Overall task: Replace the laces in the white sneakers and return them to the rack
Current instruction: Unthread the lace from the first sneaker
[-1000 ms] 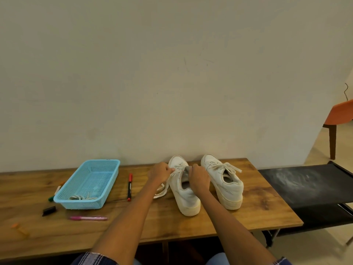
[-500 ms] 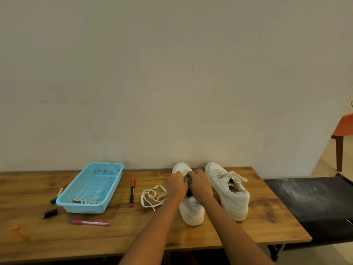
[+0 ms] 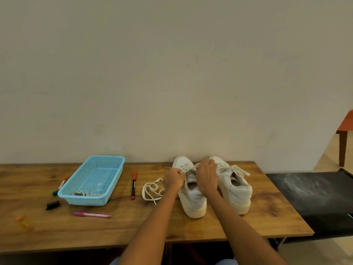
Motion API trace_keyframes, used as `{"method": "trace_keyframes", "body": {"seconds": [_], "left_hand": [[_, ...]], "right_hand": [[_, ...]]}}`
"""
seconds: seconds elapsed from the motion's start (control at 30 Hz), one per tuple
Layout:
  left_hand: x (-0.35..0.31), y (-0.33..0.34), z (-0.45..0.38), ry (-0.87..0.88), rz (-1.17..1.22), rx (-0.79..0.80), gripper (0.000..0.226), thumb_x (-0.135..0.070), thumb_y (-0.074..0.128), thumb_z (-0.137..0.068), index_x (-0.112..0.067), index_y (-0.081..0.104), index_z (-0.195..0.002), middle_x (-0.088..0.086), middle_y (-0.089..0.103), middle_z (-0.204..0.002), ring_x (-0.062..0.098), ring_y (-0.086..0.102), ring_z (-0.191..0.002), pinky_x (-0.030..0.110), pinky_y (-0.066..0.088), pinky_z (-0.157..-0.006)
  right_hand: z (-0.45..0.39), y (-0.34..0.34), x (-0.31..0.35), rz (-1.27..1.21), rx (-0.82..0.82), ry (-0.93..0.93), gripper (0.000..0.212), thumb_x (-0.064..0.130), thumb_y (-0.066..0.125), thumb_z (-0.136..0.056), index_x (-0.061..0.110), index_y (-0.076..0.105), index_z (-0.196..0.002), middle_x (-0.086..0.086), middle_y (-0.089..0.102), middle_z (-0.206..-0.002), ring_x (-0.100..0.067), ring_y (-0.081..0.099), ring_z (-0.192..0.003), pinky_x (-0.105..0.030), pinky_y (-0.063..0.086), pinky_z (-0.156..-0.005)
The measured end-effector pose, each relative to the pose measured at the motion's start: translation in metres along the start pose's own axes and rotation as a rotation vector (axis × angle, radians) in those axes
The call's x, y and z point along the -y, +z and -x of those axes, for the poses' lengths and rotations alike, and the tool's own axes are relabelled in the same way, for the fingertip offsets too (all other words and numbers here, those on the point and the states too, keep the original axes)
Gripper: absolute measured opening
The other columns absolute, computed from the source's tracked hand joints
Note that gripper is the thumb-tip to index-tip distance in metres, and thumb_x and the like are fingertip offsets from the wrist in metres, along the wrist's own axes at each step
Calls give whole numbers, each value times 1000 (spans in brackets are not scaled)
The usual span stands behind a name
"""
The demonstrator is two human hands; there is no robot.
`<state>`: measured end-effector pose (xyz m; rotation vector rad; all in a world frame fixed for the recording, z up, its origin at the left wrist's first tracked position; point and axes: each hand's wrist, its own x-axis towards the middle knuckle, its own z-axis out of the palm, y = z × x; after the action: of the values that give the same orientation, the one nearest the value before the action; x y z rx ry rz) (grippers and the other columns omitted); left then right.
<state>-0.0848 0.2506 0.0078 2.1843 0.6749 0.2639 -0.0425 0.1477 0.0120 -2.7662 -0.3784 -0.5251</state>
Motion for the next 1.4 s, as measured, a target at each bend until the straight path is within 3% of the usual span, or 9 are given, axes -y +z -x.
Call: {"method": "trace_keyframes", "body": {"seconds": [0.13, 0.27, 0.47, 0.57, 0.67, 0.9, 1.13, 1.3, 1.4], "left_hand": [[1, 1, -1, 23, -32, -5, 23, -26, 51, -93, -18, 70, -81, 4, 66, -78, 16, 57, -73, 25, 36, -60], [2, 3, -1, 44, -64, -41, 28, -30, 49, -95, -16, 72, -90, 6, 71, -89, 15, 54, -73, 25, 35, -60], [2, 1, 0, 41, -40, -19, 24, -23, 51, -91, -13, 73, -91, 8, 71, -87, 24, 65, -84, 31, 47, -68], [1, 1, 2, 51, -57, -24, 24, -26, 51, -93, -15, 73, -93, 5, 69, -85, 20, 62, -80, 29, 42, -63], [1, 1, 0, 53, -75, -27, 25, -27, 50, -95, -16, 73, -92, 3, 69, -87, 16, 56, -76, 25, 38, -61], [2, 3, -1, 58, -80, -14, 25, -23, 49, -93, -14, 70, -82, 7, 65, -81, 18, 56, -75, 27, 38, -62], [1, 3, 1, 84, -109, -26, 27, -29, 47, -97, -18, 70, -88, 5, 68, -89, 16, 53, -76, 25, 36, -62], [0, 0, 2, 67, -76, -2, 21, -22, 49, -93, -22, 64, -80, 3, 63, -81, 17, 53, -76, 25, 36, -63], [1, 1, 1, 63, -70, 5, 21, -19, 48, -92, -20, 61, -75, 3, 59, -76, 18, 52, -73, 26, 35, -61]], "right_hand": [[-1, -2, 4, -87, 143, -206, 40, 12, 40, -94, 12, 38, -134, -11, 38, -134, -26, 38, -121, -33, 41, -96], [-7, 3, 4, 145, 215, -359, 29, 28, 36, -99, 10, 55, -112, -10, 49, -121, -25, 41, -111, -33, 38, -89], [1, 0, -1, -139, -348, 79, 14, 7, 52, -88, 5, 60, -100, -17, 61, -97, -30, 57, -86, -35, 48, -63], [1, -2, 4, 25, 2, -131, 34, 23, 50, -95, 15, 49, -128, -15, 44, -134, -31, 42, -123, -39, 45, -89], [-6, 0, 6, 153, 263, -290, 31, 32, 38, -100, 15, 54, -120, -9, 43, -130, -25, 38, -120, -34, 38, -95], [3, 2, -2, -239, -381, 237, 15, 11, 58, -89, 4, 61, -102, -18, 61, -101, -32, 57, -91, -39, 47, -68], [-2, -4, 8, 127, 221, -291, 31, 31, 36, -100, 16, 58, -116, -7, 47, -122, -23, 40, -115, -33, 39, -93], [3, 0, -2, -600, -301, 267, 24, 22, 47, -96, 6, 63, -92, -12, 57, -98, -26, 50, -94, -35, 41, -80], [1, 1, -11, -452, -361, 292, 26, 22, 45, -97, 9, 56, -117, -14, 55, -117, -28, 48, -109, -37, 40, -87]]}}
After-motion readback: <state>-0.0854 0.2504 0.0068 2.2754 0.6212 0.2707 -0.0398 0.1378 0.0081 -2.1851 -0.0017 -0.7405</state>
